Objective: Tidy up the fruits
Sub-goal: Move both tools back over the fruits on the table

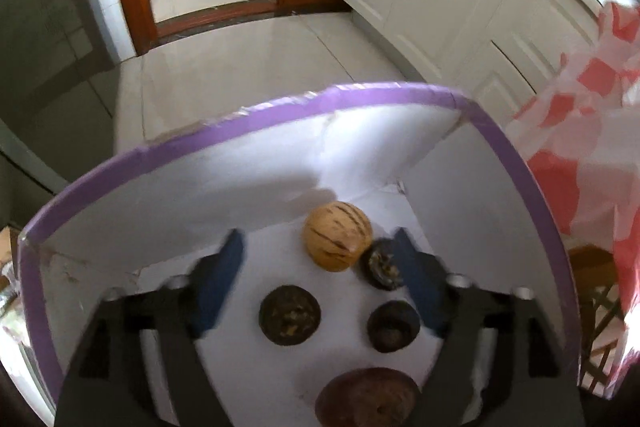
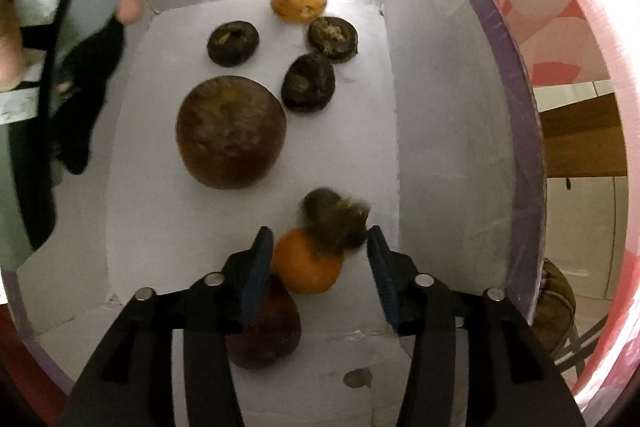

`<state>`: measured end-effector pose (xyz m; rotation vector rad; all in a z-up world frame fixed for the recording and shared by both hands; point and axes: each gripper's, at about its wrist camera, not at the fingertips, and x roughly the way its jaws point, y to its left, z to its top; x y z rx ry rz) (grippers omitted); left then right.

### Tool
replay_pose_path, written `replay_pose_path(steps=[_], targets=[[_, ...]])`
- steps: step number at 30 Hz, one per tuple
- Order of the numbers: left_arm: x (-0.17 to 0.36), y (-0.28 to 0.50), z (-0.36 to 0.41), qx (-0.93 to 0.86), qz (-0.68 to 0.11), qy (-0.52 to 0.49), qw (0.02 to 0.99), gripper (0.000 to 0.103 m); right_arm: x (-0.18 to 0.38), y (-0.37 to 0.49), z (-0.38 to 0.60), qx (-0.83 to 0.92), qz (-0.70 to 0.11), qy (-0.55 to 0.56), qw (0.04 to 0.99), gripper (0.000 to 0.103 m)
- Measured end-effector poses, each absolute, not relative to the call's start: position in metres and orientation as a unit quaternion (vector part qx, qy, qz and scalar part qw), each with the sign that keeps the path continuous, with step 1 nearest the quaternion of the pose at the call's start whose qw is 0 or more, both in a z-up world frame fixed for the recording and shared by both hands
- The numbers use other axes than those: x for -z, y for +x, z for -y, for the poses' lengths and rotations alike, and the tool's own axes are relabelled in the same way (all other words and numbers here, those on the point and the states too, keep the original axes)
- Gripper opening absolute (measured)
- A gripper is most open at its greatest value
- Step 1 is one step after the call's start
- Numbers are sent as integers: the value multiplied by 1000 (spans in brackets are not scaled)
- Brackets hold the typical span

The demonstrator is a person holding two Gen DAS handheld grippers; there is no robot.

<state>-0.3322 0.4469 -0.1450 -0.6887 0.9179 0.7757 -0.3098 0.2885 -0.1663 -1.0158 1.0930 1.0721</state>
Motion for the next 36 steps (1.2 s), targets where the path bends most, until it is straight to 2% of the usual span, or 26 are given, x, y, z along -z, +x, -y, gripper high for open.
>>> replay_pose_path(steps=[4,8,12,13,14,18,20,23,25,32,36], targets=[[145,-337,-454,-357,-414,-350,761,89,150,-323,-283,-485,-434,-439,619,74],[129,-336,-454,-368,-419,-330,761,89,113,-339,-270,-544,-379,-409,627,74],[60,-337,-441,-449,-350,-211,795,89,50,-349,-249,-624,-306,-344,632,74],[40,-337,-434,-468,-323,-175,804,91,26,-348,-239,-640,-280,-315,643,74],[17,-335,-424,-483,-291,-138,814,99,10,-346,-233,-647,-265,-294,651,74],[-49,-317,-370,-464,-189,-40,865,102,-56,-304,-184,-623,-215,-179,731,82],[-75,-295,-332,-415,-168,-3,894,102,-84,-267,-144,-577,-201,-110,784,86],[-104,-252,-271,-318,-154,28,935,102,-110,-208,-77,-491,-193,-13,849,87],[-112,-223,-235,-257,-159,35,952,102,-111,-167,-24,-418,-208,53,883,87],[-109,-85,-117,-101,-232,33,967,102,-78,-94,114,-226,-226,151,935,87],[-82,0,-82,-66,-312,-34,947,101,-54,-76,167,-168,-236,215,933,87]])
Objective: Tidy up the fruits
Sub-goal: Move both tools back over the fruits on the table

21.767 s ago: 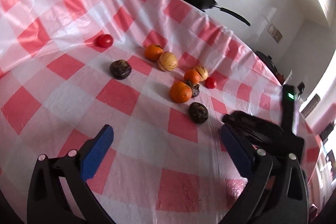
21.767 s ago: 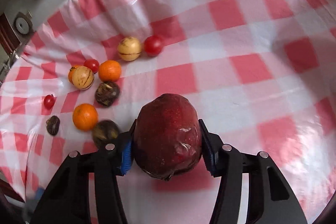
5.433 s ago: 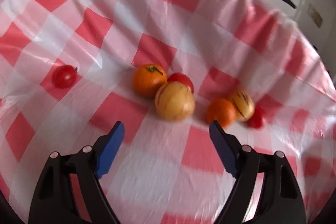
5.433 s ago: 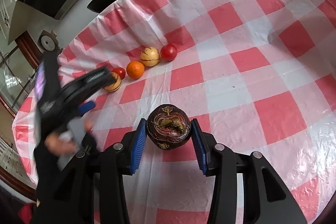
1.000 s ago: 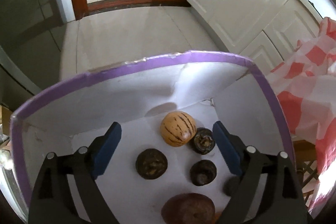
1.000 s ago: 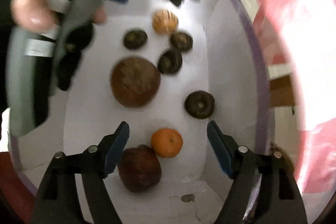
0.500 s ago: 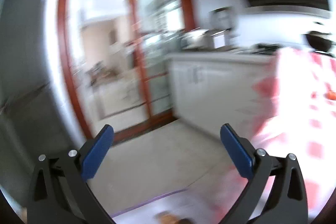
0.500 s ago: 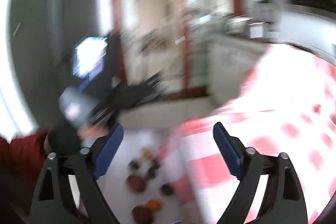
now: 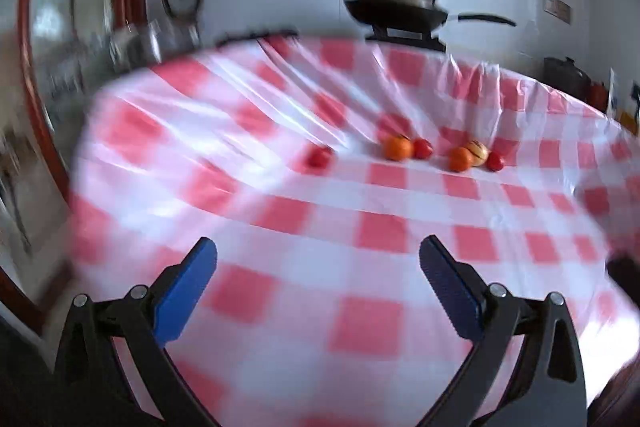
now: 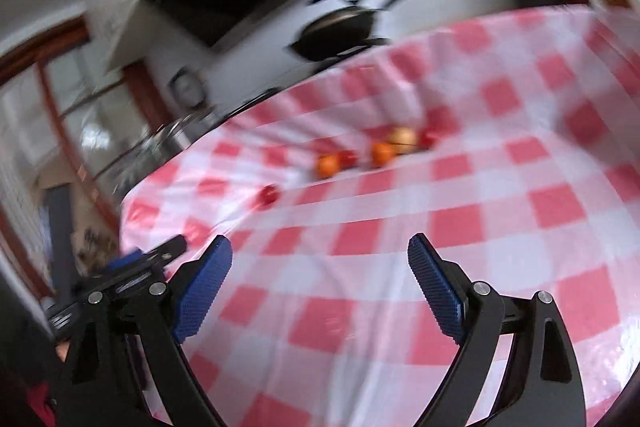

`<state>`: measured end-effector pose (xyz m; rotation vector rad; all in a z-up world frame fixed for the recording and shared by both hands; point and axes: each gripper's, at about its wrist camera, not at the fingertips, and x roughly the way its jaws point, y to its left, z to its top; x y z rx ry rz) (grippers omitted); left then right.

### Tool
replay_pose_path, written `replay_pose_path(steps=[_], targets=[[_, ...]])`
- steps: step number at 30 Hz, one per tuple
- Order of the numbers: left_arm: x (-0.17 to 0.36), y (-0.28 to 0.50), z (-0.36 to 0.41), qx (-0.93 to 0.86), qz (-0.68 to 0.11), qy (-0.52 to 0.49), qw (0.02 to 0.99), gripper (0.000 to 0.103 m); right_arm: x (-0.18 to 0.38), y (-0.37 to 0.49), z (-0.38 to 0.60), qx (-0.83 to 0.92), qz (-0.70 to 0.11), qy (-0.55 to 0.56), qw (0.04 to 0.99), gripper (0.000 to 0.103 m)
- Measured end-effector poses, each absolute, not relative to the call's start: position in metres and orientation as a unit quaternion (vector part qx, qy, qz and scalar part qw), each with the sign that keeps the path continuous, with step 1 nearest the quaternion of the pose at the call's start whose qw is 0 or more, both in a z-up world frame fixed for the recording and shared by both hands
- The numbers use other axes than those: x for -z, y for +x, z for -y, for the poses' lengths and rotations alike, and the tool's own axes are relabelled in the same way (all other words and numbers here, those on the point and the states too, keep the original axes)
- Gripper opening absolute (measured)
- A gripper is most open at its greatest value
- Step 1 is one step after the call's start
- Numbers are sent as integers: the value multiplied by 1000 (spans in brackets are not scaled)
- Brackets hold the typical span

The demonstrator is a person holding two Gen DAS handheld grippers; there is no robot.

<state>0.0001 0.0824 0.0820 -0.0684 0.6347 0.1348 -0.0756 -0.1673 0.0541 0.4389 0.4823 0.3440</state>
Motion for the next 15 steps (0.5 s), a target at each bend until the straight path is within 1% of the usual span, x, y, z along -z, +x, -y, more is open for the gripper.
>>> replay_pose_path(steps=[3,7,9,12,15], targets=[[-64,48,-65,-55,-339,-77,936,101,-32,-66,193,-132,-249,251,926,87],[-49,80,-61,-56,-317,-138,937,101,-24,-66,197,-123,-267,264,919,87],[-43,83,-69,-49,-298,-177,937,101,-28,-69,193,-122,-259,248,926,87],[-38,79,-81,-42,-291,-188,937,101,-32,-69,188,-120,-245,230,934,87],[-43,68,-98,-58,-272,-206,938,101,-34,-58,187,-129,-258,259,922,86]])
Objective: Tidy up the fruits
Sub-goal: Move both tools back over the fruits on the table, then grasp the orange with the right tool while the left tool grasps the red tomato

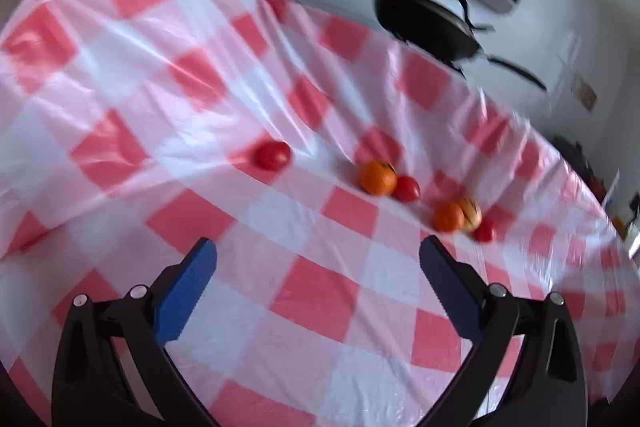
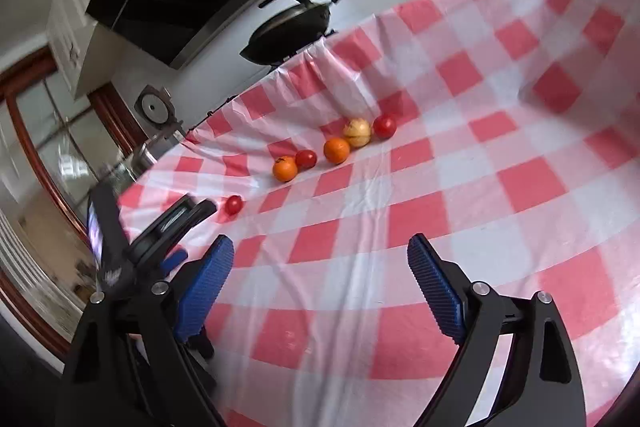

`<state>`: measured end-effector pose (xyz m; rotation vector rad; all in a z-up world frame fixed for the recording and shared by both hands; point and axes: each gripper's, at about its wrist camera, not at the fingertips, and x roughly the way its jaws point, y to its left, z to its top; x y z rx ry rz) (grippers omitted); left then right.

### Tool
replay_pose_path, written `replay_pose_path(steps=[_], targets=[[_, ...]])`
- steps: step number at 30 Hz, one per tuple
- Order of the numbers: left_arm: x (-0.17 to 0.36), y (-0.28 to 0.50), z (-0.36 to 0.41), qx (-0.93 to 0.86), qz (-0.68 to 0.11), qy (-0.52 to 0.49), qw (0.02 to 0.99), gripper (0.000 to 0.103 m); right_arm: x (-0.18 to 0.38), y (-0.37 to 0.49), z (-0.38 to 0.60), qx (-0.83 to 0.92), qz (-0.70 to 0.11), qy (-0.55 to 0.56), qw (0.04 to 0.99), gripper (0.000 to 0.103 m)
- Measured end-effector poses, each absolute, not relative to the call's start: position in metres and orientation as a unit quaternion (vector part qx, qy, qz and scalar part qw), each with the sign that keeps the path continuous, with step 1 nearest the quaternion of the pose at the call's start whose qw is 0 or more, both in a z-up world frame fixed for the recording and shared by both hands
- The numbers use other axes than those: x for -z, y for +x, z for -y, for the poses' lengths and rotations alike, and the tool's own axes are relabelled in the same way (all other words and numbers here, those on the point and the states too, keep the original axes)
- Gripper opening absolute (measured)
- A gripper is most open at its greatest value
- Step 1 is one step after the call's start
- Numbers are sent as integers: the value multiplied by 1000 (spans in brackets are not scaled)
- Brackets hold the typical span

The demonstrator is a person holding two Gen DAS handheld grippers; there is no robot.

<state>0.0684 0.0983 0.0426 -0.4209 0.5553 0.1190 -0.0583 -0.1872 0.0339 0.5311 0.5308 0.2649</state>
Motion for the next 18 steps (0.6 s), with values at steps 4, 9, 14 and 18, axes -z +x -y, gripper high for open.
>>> replay_pose_path(steps=[4,9,14,18], targets=[[-42,66,-113,-70,-284,-247,924,101,-52,-14,162,-99,-298,194,929,83],[-33,65,-124,-94,-297,-267,912,101,-43,71,135,-66,-334,140,930,77],[-31,63,-114,-85,-298,-243,919,101,-17,141,110,-41,-372,110,921,72],[-32,62,-103,-71,-296,-224,926,101,-12,179,104,-26,-388,116,914,69]])
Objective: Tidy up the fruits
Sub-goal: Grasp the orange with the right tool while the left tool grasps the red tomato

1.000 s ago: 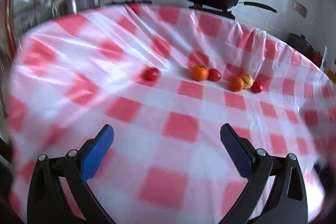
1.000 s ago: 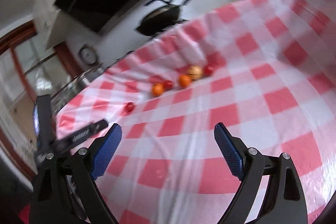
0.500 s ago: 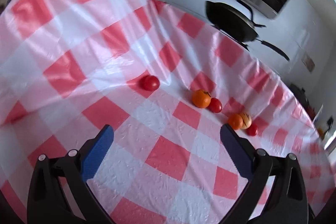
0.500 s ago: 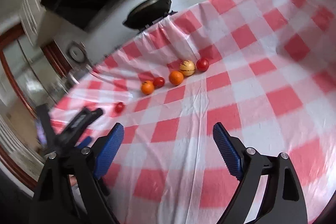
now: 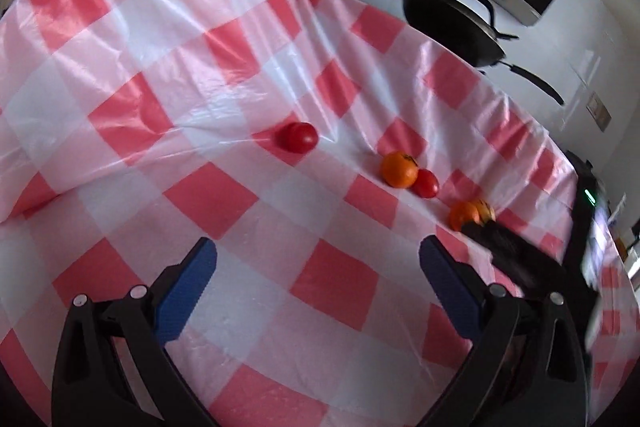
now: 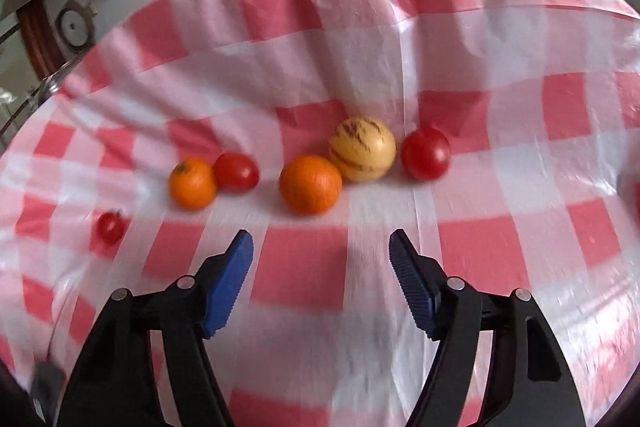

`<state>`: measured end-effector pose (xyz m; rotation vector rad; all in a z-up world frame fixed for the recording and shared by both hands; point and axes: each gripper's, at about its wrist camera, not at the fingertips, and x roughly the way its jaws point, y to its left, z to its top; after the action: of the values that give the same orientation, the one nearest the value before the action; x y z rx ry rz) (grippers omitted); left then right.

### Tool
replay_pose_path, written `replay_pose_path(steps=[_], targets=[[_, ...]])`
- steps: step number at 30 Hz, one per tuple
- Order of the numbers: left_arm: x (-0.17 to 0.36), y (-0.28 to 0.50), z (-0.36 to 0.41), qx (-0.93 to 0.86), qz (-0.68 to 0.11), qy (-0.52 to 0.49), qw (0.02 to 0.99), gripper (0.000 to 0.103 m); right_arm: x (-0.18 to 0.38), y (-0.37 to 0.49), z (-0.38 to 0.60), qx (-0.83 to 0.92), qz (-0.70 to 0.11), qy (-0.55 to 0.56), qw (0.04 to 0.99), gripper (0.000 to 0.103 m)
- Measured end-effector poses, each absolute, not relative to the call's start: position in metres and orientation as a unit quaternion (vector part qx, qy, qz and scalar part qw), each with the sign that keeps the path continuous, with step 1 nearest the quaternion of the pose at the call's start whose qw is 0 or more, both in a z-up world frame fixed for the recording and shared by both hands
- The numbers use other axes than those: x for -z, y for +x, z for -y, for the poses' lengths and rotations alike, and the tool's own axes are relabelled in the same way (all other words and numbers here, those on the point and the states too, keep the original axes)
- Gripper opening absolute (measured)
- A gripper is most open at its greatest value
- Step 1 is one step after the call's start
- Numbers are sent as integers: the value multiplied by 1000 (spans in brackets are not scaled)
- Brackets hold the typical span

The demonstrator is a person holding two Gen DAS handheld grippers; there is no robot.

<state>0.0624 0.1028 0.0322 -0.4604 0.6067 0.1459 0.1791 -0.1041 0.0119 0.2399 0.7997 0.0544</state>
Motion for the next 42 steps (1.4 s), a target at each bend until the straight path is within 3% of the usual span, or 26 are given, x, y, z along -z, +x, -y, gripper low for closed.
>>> replay_pose_path(steps=[9,12,24,30,36,42], targets=[[-32,62,-93,-61,-295,-204,931,101,-2,231,88,-1,-420,99,902,57],[-31,62,-94,-58,-297,-206,931,101,-1,230,84,15,-422,75,903,39],[-29,64,-98,-53,-315,-217,922,101,3,161,149,-75,-360,260,893,39],[-35,74,-102,-69,-319,-200,924,101,-5,153,155,-79,-324,267,904,39],[-26,138,-127,-98,-359,-222,901,101,-7,155,155,-78,-327,269,903,39],[-20,210,-130,-165,-371,-174,897,85,-6,156,154,-81,-329,268,902,39]])
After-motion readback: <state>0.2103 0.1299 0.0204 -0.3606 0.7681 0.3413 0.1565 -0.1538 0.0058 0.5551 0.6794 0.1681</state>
